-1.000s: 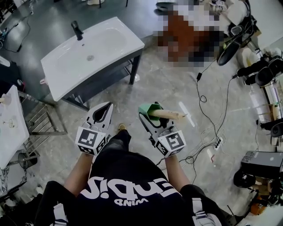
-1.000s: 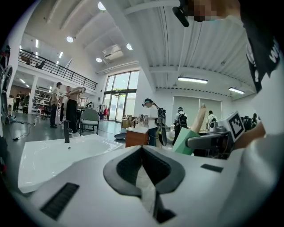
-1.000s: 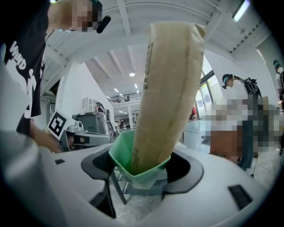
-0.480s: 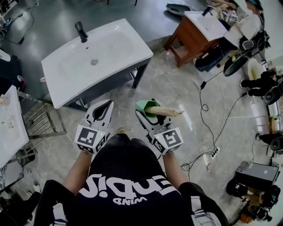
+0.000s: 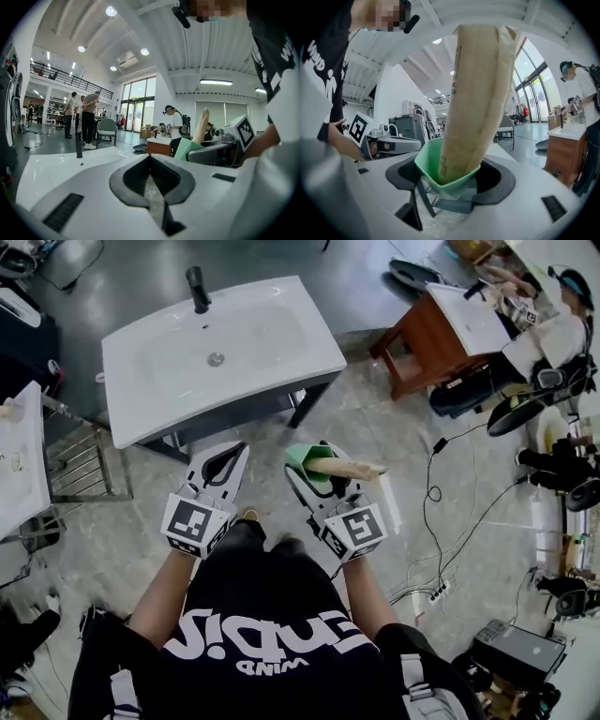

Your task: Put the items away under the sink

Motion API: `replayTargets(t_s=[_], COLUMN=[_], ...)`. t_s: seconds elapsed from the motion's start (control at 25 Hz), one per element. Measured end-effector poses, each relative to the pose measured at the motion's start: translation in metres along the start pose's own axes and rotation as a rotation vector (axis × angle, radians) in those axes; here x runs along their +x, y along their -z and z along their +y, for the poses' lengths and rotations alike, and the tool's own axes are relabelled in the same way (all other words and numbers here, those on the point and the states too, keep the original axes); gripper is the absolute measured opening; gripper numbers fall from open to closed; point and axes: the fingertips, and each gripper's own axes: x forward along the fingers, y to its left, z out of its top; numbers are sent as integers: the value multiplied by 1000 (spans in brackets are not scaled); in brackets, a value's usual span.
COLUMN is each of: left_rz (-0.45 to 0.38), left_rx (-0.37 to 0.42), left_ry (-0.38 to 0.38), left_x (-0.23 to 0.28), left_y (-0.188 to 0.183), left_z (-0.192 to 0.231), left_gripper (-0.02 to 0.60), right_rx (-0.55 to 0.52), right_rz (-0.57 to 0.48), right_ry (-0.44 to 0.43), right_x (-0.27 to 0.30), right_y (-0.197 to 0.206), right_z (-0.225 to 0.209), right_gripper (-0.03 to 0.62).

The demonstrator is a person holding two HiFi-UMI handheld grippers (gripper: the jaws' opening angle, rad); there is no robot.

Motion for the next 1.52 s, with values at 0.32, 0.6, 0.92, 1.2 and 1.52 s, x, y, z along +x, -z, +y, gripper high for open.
replayTargets(t_s=[0.32,0.6,0.92,1.2,1.52], left_rz=[-5,-6,-41,-53,-77], left_rx=[-21,-29,-17,-4,16], left_ry=[-107,-142,-146,-161,-185], left_x=[3,20,50,74,97], left_y=[36,75,126,177,246], left_z=[-11,-5,10,38,67], left_gripper=[20,18,18,18,18], right_rx=[-46,-48,-28,-44,-78], right_rz=[25,37,46,45,17], right_ry=[-110,-154,-183,-215,-253], right_x=[3,16,47,86,132], right_y=[31,63,117,167,231], right_z=[-12,-24,-44,-62,-76], right_gripper=[333,333,333,333,333])
